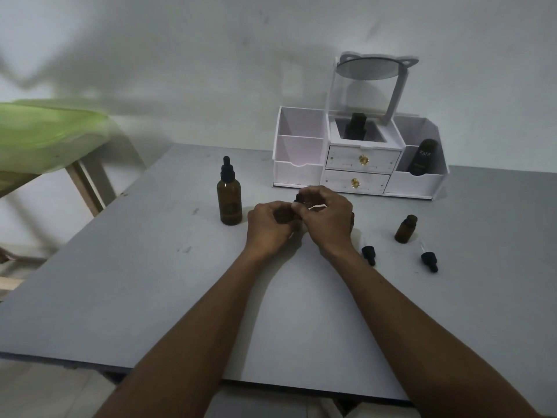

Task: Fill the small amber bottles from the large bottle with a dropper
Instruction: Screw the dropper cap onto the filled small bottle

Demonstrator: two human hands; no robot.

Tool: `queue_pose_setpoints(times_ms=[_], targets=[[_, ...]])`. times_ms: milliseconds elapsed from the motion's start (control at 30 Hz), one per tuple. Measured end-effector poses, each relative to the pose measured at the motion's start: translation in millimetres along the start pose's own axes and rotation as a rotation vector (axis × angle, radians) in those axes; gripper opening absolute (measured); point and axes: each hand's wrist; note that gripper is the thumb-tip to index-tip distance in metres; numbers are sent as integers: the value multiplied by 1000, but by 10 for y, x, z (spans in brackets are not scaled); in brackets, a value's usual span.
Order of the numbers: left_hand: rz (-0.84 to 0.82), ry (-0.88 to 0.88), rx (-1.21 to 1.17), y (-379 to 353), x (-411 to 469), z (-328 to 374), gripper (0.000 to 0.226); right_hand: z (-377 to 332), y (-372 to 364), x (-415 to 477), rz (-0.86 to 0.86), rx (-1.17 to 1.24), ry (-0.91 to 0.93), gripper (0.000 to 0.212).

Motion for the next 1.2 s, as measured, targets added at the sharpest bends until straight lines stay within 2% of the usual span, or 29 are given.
queue_pose_setpoints(times_ms=[200, 400, 567, 867, 967, 1133, 1200], targets=[[1, 16, 0, -21, -65, 47, 29, -12, 1, -24, -7, 36, 14, 34], [3, 27, 22, -35, -53, 36, 30, -21, 1, -3, -19, -52, -4, 24], [-2, 24, 8, -11, -60, 31, 30, -20, 7, -21, -16, -30, 10, 32], [11, 13, 17, -25, -31, 2, 29, -27, 8, -17, -22, -82, 13, 26], [8, 14, 24, -22, -51, 14, 32, -23, 4, -23, -28, -83, 43, 30], [-23, 85, 10, 147, -78, -16, 56, -94, 27, -17, 8, -25, 174, 35], [-22, 121, 16, 313, -122, -63, 50, -188, 13, 17, 23, 4, 224, 31]])
Point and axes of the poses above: each hand's wrist, its own x-axis towards the middle knuckle, its own y-axis out of the back of the hand, z = x × y, and after that the axes turned 2 degrees about -y, right-handed
